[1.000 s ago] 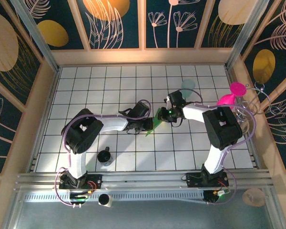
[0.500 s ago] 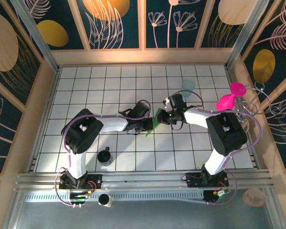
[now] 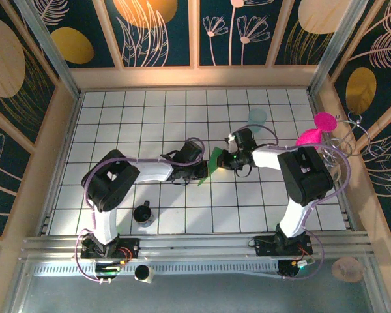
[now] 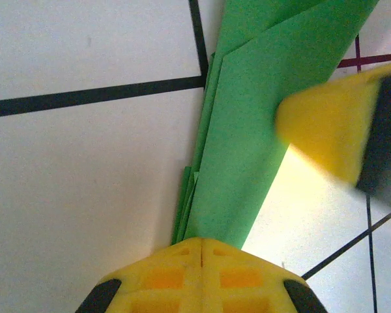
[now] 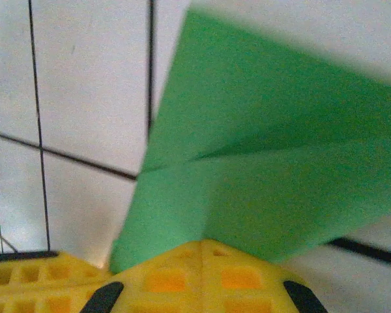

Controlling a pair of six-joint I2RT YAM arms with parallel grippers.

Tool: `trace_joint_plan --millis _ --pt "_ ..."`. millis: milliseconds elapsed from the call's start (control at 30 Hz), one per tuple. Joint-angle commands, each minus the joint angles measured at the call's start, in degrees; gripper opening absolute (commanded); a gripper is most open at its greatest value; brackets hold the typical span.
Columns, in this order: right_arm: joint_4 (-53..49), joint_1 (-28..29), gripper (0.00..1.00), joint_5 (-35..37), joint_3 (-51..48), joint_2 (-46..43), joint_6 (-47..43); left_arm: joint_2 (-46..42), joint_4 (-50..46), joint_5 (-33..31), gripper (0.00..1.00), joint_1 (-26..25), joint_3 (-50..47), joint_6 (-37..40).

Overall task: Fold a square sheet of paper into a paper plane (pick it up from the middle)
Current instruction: Fold the wing for the fifth time at the center of the table, then move the paper plane to the top-center of the table.

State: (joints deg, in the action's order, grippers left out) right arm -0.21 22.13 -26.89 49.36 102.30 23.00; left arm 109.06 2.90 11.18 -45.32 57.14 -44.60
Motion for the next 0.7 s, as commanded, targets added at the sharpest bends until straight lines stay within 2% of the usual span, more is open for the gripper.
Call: trace_joint_plan --millis 0,200,500,667 --pt "5.46 -4.31 0.05 2.23 -1.63 1.61 1.54 2.39 -11.16 -4.08 0.0 0.63 -5.03 0.87" --pt "9.18 -8.42 0.05 4.33 -0.75 3.96 4.05 2.65 -10.02 -2.57 0.0 0.61 -5.95 0.65" --pt "6.3 -9.43 0.05 11.6 2.46 4.57 4.91 2.86 -10.1 -1.86 0.0 0.61 -4.86 1.39" --pt "6.4 -9.81 0.05 11.82 2.36 3.51 5.33 2.5 -10.03 -1.29 0.0 0.62 -4.17 1.71"
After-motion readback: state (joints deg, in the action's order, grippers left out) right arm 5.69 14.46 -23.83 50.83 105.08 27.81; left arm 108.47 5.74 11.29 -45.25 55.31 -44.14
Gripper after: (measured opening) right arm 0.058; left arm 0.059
